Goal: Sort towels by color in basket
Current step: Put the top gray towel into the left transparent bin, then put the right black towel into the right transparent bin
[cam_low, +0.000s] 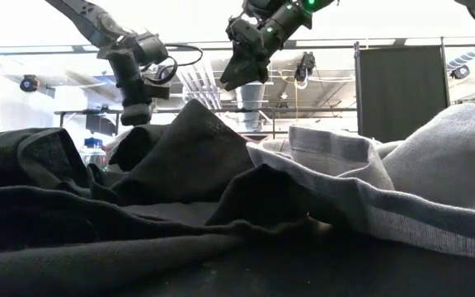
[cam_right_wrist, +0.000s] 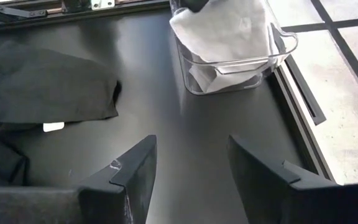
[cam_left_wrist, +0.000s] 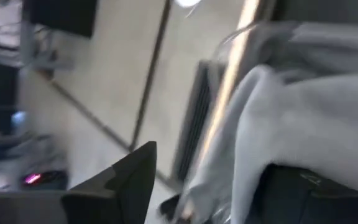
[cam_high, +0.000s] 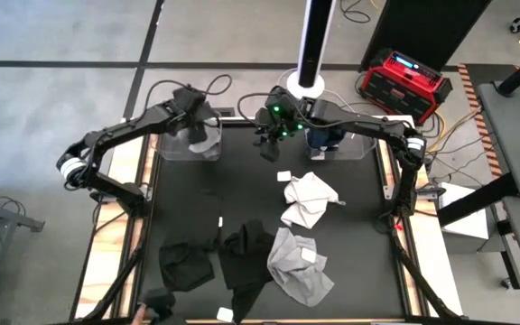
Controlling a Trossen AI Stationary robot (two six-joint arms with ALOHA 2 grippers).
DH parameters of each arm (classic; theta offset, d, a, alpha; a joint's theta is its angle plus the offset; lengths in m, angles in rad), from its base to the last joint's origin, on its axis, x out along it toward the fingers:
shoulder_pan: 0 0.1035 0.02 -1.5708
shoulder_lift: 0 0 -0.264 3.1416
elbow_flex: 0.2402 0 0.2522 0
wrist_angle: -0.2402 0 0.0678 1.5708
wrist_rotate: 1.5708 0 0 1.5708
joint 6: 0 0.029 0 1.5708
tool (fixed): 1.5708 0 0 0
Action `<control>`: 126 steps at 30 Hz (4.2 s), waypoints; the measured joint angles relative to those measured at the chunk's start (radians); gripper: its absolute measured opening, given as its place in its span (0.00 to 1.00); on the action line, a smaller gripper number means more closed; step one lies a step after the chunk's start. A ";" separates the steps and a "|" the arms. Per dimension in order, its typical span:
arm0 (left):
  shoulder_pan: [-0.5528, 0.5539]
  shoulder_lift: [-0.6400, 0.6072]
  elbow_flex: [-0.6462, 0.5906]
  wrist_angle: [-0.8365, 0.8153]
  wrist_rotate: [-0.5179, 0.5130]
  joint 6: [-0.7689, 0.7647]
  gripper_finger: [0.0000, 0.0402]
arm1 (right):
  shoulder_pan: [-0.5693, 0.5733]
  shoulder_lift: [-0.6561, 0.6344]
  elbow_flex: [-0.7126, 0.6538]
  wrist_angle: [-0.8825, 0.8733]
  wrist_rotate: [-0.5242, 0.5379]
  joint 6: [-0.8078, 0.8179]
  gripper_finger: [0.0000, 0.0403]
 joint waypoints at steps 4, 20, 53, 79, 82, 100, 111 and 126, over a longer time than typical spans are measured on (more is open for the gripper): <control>0.000 -0.001 0.050 -0.082 -0.012 -0.001 0.58 | 0.000 0.000 0.000 -0.001 0.000 0.000 0.48; 0.001 0.000 0.121 -0.306 -0.299 -0.189 0.72 | 0.000 0.000 0.000 0.000 0.000 0.000 0.49; -0.009 0.026 0.106 -0.543 -0.388 -0.316 0.71 | 0.000 0.000 -0.006 0.000 -0.002 0.002 0.50; 0.075 0.087 0.124 -0.351 0.194 -0.274 0.04 | 0.000 0.000 -0.006 0.000 -0.008 -0.013 0.50; 0.103 0.138 0.124 -0.373 0.116 -0.319 0.02 | 0.000 0.000 -0.008 0.000 -0.007 -0.013 0.50; 0.219 0.324 0.123 -0.463 0.037 -0.385 0.00 | 0.000 0.000 -0.020 0.000 -0.007 -0.016 0.50; 0.169 0.162 0.203 -0.470 0.100 -0.432 0.00 | 0.000 0.000 -0.022 -0.004 -0.007 -0.019 0.50; -0.304 -0.178 0.099 -0.324 0.144 -0.602 0.00 | 0.160 0.000 -0.165 -0.011 -0.062 -0.086 0.50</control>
